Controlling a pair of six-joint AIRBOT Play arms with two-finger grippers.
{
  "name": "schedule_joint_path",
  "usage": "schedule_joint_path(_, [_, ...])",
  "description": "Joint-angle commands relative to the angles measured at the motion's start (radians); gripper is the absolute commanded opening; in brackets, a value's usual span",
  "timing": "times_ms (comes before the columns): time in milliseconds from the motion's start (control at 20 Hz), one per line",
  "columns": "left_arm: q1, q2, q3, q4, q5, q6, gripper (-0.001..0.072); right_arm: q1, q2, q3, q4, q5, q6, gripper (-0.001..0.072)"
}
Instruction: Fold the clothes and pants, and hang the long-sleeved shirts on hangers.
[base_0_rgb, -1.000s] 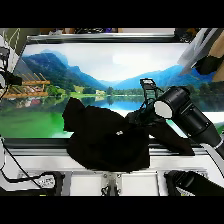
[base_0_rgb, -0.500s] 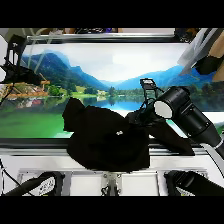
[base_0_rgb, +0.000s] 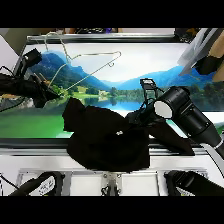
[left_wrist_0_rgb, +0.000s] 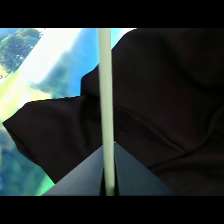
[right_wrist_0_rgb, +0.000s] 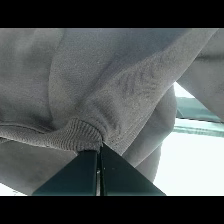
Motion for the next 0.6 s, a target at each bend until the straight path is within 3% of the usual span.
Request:
schedule_joint_path(0, [0.025,0.002,0.001,-0.058,-0.078,0.129,0.0016,0.001,0.000,0.000,0.000,0.000,0.000,0.0020])
schedule_joint_path(250, [0.057,0.001,0.000,-0.058,-0.139,0.463,0.0014,0.000,0.000,0.000,0.000,0.000,0.000,0.0020])
schedule_joint_path(400, [0.106,-0.037,0.000,-0.099,-0.195,0.509,0.0014,0.000,0.000,0.000,0.000,0.000,0.000,0.0020])
schedule_joint_path(550, [0.159,-0.113,-0.001,-0.145,-0.235,0.494,0.0014,0.000,0.000,0.000,0.000,0.000,0.000,0.0020])
